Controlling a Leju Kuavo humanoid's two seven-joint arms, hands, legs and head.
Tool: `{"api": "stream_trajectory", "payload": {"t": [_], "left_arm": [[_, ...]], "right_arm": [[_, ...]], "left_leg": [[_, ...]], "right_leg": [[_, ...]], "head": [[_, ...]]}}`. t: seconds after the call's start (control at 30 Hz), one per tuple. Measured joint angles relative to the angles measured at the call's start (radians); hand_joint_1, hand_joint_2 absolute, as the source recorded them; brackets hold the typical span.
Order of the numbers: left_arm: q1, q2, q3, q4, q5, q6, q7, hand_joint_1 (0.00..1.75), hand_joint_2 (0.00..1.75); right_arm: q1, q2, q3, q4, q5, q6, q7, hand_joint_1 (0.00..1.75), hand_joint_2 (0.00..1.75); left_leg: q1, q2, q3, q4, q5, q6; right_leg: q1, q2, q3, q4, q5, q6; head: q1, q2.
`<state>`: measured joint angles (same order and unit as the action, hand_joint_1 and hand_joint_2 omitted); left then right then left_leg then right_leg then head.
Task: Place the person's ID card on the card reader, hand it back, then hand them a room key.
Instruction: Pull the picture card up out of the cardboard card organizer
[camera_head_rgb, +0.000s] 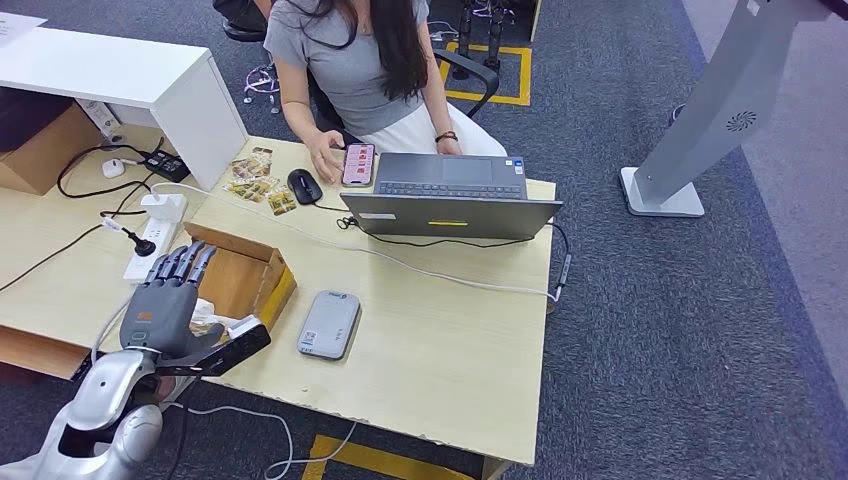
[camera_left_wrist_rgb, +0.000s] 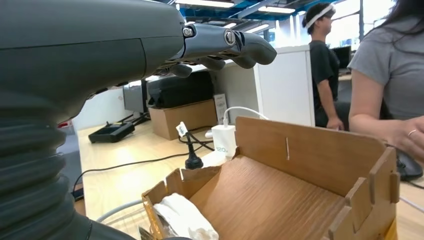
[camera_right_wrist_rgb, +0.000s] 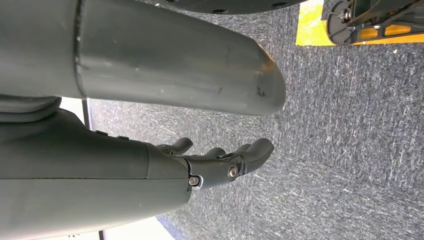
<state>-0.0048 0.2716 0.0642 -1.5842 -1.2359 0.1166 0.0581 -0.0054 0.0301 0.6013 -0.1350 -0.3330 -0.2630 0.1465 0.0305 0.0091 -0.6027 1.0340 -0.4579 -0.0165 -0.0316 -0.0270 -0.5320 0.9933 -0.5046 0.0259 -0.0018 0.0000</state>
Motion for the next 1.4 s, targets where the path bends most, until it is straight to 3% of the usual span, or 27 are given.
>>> {"api": "stream_trajectory", "payload": {"t": [0.23,0.5,0.83,1.13,1.4], "left_arm": [[-0.008,0.001,-0.022,0.014,0.006,-0.011,0.011,0.0,1.75],[0.013,0.0,-0.03,-0.009,0.0,0.128,-0.021,0.0,1.75],[0.043,0.0,-0.045,-0.038,-0.003,0.136,-0.032,0.0,1.75],[0.07,0.015,-0.066,-0.041,0.004,0.025,-0.027,0.0,1.75],[0.097,0.032,-0.079,-0.041,0.006,-0.065,0.034,0.0,1.75]], "right_arm": [[0.0,0.0,0.0,0.0,-0.001,0.0,0.0,0.0,0.0],[0.0,0.0,0.002,0.0,-0.002,-0.006,-0.004,0.0,0.0],[0.0,0.0,0.005,0.0,-0.002,-0.006,-0.011,0.0,0.0],[0.001,-0.003,0.012,0.001,-0.006,0.016,-0.015,0.0,0.0],[0.004,-0.036,0.021,0.01,-0.022,0.08,-0.046,0.0,0.0]], "left_leg": [[0.0,0.0,0.0,0.0,0.0,0.0],[0.0,0.0,0.0,0.0,0.0,0.0],[0.0,0.0,0.0,0.0,0.0,0.0],[0.0,0.0,0.0,0.0,0.0,0.0],[0.0,0.0,0.0,0.0,0.0,0.0]], "right_leg": [[0.0,0.0,0.0,0.0,0.0,0.0],[0.0,0.0,0.002,0.0,0.0,0.0],[0.0,0.0,0.0,0.0,0.0,0.0],[0.0,0.0,0.002,0.0,0.0,0.0],[0.0,-0.001,0.0,0.0,0.0,0.0]], "head": [[0.0,0.0],[0.0,0.0],[0.0,0.0],[0.0,0.0],[0.0,0.0]]}}
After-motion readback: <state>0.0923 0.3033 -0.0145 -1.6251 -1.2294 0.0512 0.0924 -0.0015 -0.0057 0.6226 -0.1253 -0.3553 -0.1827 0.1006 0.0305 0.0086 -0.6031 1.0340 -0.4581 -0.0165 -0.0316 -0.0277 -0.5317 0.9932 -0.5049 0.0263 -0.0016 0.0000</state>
